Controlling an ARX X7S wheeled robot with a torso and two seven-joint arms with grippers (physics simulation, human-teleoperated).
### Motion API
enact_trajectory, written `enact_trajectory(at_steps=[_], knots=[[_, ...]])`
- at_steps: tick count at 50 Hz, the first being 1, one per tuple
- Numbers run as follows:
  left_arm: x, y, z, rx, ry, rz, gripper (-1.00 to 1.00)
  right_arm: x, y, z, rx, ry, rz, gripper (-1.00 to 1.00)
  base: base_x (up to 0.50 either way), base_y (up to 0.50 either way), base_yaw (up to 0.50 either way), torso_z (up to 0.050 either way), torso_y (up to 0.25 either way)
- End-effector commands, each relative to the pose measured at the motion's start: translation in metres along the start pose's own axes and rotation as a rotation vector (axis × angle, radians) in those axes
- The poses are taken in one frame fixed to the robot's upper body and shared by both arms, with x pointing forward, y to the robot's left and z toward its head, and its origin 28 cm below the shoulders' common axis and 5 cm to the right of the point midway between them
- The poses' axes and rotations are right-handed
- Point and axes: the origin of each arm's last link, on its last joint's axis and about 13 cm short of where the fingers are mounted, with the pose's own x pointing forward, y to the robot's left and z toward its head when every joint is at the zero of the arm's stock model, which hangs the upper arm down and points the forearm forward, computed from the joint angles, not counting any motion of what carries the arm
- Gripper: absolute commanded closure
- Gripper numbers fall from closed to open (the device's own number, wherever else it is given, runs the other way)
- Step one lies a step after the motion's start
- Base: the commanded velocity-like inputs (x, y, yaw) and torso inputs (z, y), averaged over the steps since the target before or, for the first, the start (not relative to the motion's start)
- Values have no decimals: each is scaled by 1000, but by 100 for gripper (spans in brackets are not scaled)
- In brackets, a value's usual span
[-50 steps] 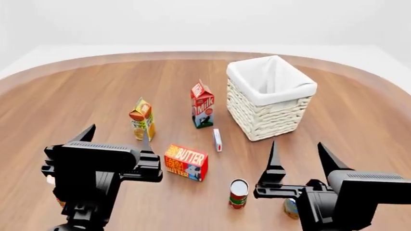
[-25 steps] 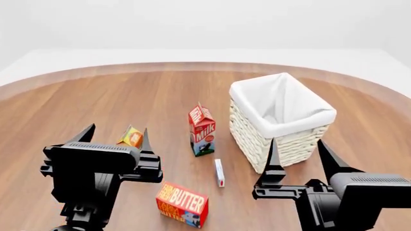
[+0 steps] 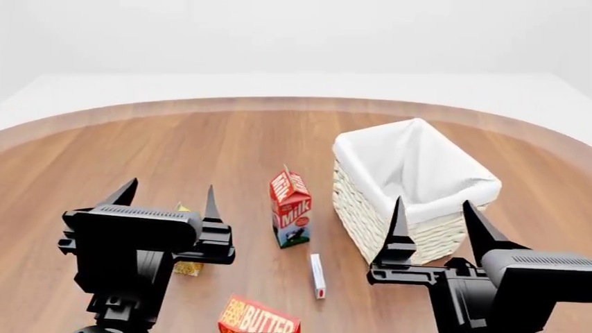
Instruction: Pick up the cream cheese box and the butter, and put them in the basket.
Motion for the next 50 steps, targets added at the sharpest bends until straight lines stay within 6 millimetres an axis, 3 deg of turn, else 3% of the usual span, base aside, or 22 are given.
enact_trajectory(at_steps=[1,16,31,50], knots=[[0,0,0,1,0,-4,-100,2,0,-1,-3,13,-12,-100,305,0,0,0,0],[1,0,0,0,0,-3,-100,-1,0,0,25,-7,21,-100,10,0,0,0,1],[0,0,0,2,0,-4,-100,0,1,-1,-13,-8,5,-100,451,1,0,0,0],[0,1,0,-1,0,-1,-100,-1,3,0,9,2,32,-100,38,1,0,0,0]])
